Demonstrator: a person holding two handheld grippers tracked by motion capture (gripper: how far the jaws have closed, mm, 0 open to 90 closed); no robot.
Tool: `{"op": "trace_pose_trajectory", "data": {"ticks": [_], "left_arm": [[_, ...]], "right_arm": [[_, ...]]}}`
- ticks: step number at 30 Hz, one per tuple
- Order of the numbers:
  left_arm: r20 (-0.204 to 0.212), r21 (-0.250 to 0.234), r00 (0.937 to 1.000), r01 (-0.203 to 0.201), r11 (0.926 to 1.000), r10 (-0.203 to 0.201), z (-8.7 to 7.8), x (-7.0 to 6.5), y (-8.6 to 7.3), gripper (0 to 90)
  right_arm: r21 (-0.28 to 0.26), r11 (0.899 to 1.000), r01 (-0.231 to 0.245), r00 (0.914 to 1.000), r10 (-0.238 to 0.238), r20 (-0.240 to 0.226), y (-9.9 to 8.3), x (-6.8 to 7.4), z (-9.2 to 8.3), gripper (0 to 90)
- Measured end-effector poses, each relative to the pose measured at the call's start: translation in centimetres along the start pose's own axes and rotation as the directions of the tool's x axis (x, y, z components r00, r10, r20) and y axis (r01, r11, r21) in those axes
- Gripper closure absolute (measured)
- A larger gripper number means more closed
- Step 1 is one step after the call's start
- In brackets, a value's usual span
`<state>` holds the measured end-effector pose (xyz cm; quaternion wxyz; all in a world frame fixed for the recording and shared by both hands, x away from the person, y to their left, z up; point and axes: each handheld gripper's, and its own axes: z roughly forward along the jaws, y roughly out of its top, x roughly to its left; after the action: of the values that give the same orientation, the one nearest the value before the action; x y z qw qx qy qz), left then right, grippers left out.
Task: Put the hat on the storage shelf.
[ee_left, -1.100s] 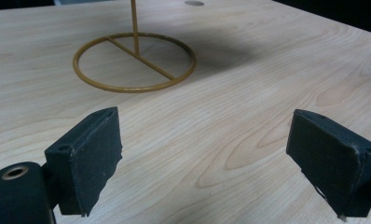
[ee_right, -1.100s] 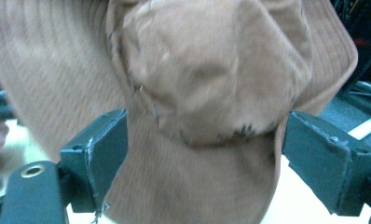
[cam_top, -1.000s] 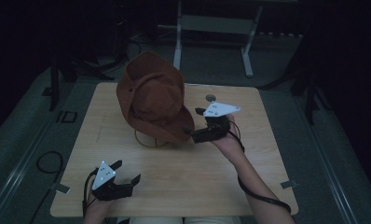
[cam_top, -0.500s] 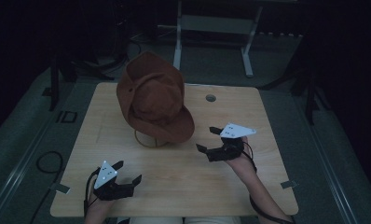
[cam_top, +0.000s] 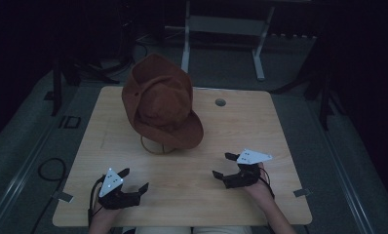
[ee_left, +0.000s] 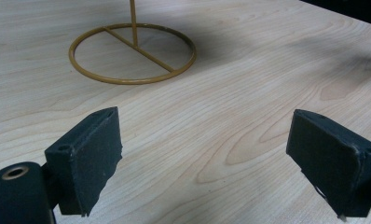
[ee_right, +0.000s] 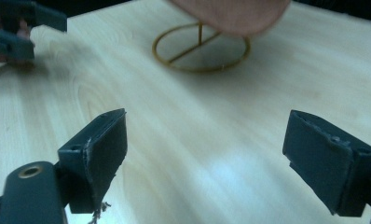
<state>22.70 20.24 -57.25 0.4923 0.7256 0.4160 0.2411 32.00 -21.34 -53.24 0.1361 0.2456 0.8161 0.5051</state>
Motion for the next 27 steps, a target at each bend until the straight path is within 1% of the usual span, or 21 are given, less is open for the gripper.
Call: {"op": "trace_pose_trajectory", "data": {"ticks": [4,7,13,15,17,22,25,27], "left_arm": [[0.001,0.0,1.0,0.0,1.0,0.0,0.0,0.0,0.0,11.0],[0.0,-0.001,1.0,0.002,1.0,-0.002,0.0,0.0,0.0,11.0],[0.0,0.003,1.0,-0.006,1.0,0.006,0.0,0.0,0.0,11.0],[-0.002,0.003,1.0,-0.005,1.0,0.005,0.0,0.0,0.0,11.0],[0.0,0.002,1.0,-0.003,1.0,0.003,0.0,0.0,0.0,11.0],[-0.003,0.002,1.0,-0.003,1.0,0.003,0.0,0.0,0.0,11.0],[-0.003,0.001,1.0,0.002,1.0,-0.002,0.0,0.0,0.0,11.0],[-0.004,0.001,1.0,0.002,1.0,-0.002,0.0,0.0,0.0,11.0]], "right_arm": [[0.001,1.0,-0.031,0.9993,0.031,0.018,-1.4,-0.2,-0.7,13.6],[-0.001,0.999,-0.034,0.9987,0.034,0.036,-2.2,-0.2,-1.4,13.6],[-0.002,0.998,-0.063,0.9962,0.063,0.06,-3.6,-0.6,-3.0,13.6],[0.006,0.998,-0.059,0.9952,0.059,0.079,-4.0,-0.7,-3.4,13.6],[0.013,0.997,-0.071,0.9934,0.07,0.09,-4.5,-0.9,-3.9,13.6],[0.018,0.994,-0.109,0.986,0.106,0.129,-5.7,-1.5,-5.2,13.5],[0.024,0.992,-0.121,0.9827,0.117,0.144,-6.3,-1.9,-5.8,13.6],[0.007,0.991,-0.134,0.9799,0.132,0.15,-6.6,-2.1,-6.0,13.7]]}}
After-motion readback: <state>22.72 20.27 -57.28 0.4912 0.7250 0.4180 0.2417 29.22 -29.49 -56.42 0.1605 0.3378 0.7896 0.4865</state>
